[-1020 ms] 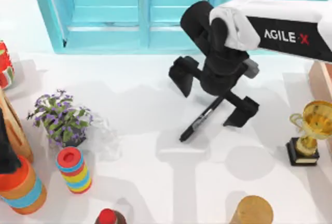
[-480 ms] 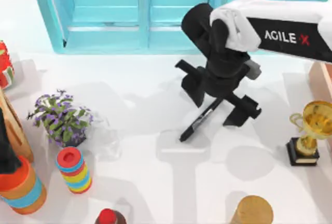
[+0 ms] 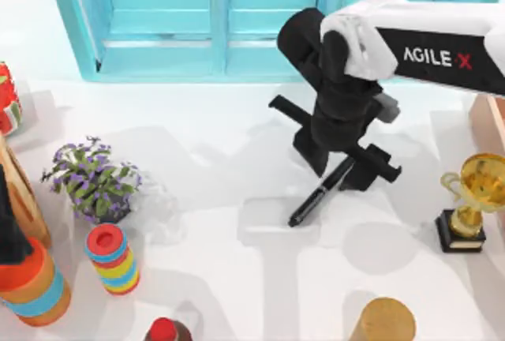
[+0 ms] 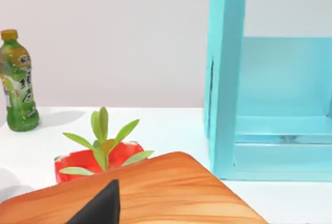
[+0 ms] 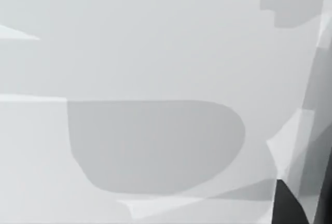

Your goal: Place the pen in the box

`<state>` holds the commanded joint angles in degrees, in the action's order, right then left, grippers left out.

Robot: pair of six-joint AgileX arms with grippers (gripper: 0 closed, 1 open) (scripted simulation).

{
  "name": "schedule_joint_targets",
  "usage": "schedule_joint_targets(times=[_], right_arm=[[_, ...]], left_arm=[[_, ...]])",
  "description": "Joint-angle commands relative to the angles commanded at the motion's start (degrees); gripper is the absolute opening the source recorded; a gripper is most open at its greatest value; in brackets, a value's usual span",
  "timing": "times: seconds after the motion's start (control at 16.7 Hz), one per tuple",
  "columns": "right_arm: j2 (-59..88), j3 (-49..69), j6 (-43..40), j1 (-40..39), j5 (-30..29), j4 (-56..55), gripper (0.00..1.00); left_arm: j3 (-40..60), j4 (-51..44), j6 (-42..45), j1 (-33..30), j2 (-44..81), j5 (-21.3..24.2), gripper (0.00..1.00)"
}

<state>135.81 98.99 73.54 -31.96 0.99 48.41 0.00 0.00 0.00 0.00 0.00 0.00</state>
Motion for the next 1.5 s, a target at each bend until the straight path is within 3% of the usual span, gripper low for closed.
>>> schedule_joint_targets(times=[0.36,0.84,1.2,1.5], right_arm=[[-4.43,0.53,-2.22,0.20,-1.20,5.52,0.00],[-7.75,14.79,-2.18,0.45,-1.16,23.57,0.00],[-8.11,15.93,-2.26,0.45,-1.13,24.82,0.00],[-11.35,12.26,-3.78,9.40,-0.91,24.60,0.00]], left_arm=[[0.00,0.00,0.00,0.00,0.00,0.00,1.00],[0.00,0.00,0.00,0.00,0.00,0.00,1.00],[0.00,0.00,0.00,0.00,0.00,0.00,1.00],[0.00,0.00,0.00,0.00,0.00,0.00,1.00]])
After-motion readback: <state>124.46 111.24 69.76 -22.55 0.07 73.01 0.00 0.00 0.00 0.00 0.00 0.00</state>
